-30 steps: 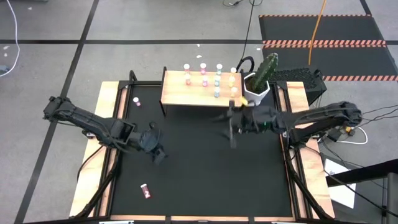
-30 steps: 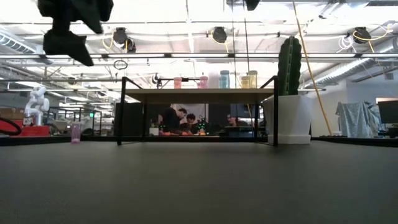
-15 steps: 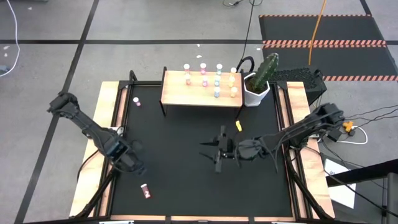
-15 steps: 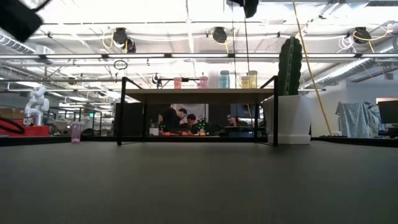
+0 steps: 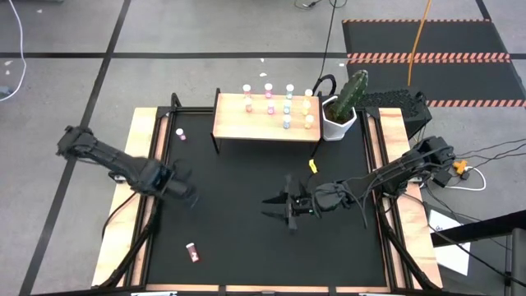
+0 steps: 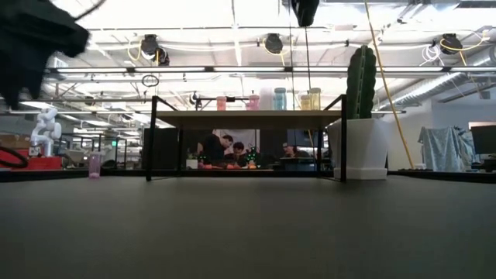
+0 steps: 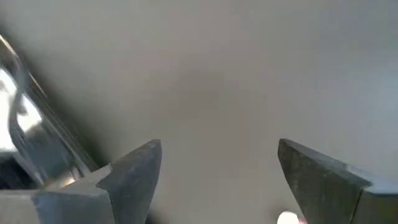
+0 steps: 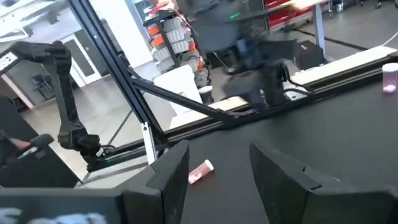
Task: Pick and place medicine bottles onto shelf by color
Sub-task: Put the purple pill bottle on the shelf aligned with the other purple pill bottles
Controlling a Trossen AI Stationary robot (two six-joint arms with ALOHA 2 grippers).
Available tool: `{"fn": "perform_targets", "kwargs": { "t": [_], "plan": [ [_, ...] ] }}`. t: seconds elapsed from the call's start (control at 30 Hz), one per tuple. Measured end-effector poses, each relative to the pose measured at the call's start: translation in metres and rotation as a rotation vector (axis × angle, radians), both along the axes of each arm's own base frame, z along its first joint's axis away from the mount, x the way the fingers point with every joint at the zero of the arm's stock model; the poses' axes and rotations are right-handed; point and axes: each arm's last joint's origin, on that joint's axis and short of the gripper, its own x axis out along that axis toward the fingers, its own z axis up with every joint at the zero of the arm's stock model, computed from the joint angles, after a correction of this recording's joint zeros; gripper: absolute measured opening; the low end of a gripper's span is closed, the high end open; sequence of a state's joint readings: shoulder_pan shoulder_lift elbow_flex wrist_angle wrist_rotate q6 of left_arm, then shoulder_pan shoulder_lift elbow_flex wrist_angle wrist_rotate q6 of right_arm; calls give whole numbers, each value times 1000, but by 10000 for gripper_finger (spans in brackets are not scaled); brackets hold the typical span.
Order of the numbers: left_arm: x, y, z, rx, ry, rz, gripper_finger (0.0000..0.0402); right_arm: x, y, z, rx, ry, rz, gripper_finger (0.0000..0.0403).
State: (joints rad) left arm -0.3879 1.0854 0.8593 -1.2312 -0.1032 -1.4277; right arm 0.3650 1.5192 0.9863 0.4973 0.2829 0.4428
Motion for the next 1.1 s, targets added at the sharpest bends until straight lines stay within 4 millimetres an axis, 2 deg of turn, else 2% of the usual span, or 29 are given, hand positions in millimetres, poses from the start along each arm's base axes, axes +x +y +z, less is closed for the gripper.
{"fn": "perform_targets", "kwargs": {
  "t": [0.17, 0.27, 0.37, 0.5, 0.63, 0.77, 0.93, 1.1],
  "plan": [
    [8, 42, 1, 60, 8, 40, 321, -2, -2, 8, 5, -45, 19, 165],
    [12, 65, 1, 107, 8, 55, 321, -12, -13, 32, 41, -130, 82, 165],
    [17, 86, 1, 159, -37, 99, 321, -31, -28, 56, -8, -159, 92, 165],
    [23, 111, 1, 196, -134, 205, 321, -67, -54, 80, -179, -113, -42, 165],
    [15, 130, -3, 209, -132, 376, 321, -106, -84, 101, -335, -97, -173, 165],
    [4, 140, -20, 239, -84, 587, 321, -130, -111, 110, -418, -84, -287, 165],
    [-11, 152, -49, 336, -60, 797, 321, -133, -140, 110, -488, -49, -378, 165],
    [-12, 169, -72, 469, -156, 728, 321, -121, -159, 102, -458, -26, -324, 165]
  ]
}}
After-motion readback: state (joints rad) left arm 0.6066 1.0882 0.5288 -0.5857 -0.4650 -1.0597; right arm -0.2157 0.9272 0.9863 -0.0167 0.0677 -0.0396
